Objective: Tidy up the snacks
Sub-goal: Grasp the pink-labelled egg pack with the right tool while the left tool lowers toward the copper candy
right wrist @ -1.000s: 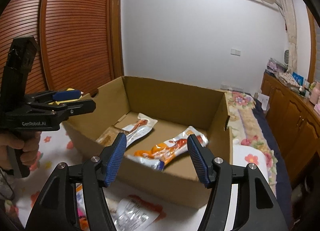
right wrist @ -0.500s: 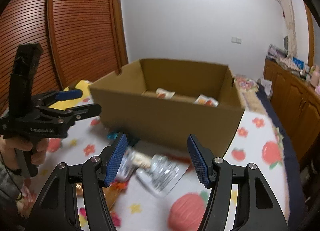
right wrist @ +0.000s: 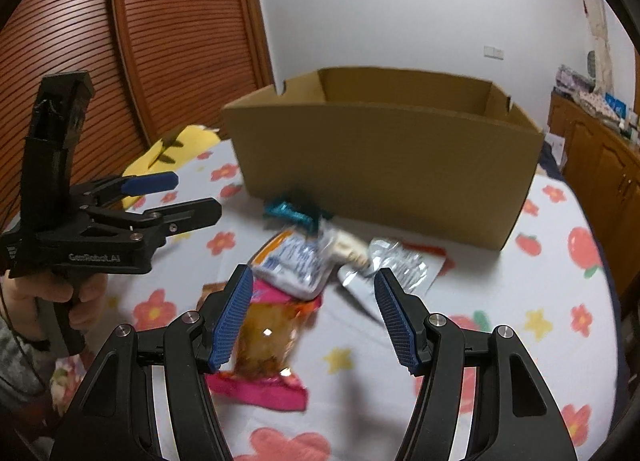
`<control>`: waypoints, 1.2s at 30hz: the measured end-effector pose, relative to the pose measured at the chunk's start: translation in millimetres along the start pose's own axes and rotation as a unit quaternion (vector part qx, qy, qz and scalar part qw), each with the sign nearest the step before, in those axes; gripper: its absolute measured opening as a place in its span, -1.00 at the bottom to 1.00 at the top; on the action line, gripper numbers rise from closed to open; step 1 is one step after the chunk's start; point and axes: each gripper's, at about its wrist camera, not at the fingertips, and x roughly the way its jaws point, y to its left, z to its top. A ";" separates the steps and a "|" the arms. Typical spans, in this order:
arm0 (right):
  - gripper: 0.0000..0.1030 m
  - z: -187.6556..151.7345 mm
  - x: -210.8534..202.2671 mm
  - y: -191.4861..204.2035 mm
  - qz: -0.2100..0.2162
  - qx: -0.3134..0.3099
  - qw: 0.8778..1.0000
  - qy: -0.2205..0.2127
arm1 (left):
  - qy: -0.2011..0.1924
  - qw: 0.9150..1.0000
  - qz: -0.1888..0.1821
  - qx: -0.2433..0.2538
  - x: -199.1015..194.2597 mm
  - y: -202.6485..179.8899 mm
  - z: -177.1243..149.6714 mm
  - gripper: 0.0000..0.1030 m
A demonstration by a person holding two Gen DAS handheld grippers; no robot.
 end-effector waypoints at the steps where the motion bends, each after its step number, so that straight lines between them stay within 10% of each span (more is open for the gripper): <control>1: 0.25 -2.7 2.0 2.6 0.002 0.000 1.000 0.004 | 0.002 1.000 0.000 -0.001 -0.5 1.2 -2.2 0.89; 15: 0.25 -20.7 25.0 22.1 0.016 -0.009 0.998 0.058 | 0.026 1.000 0.005 -0.007 -5.4 11.0 -28.9 0.89; 36: -0.27 -29.5 33.6 20.7 0.032 0.001 0.996 0.089 | 0.049 0.998 -0.015 -0.029 -11.5 -5.1 -44.2 0.89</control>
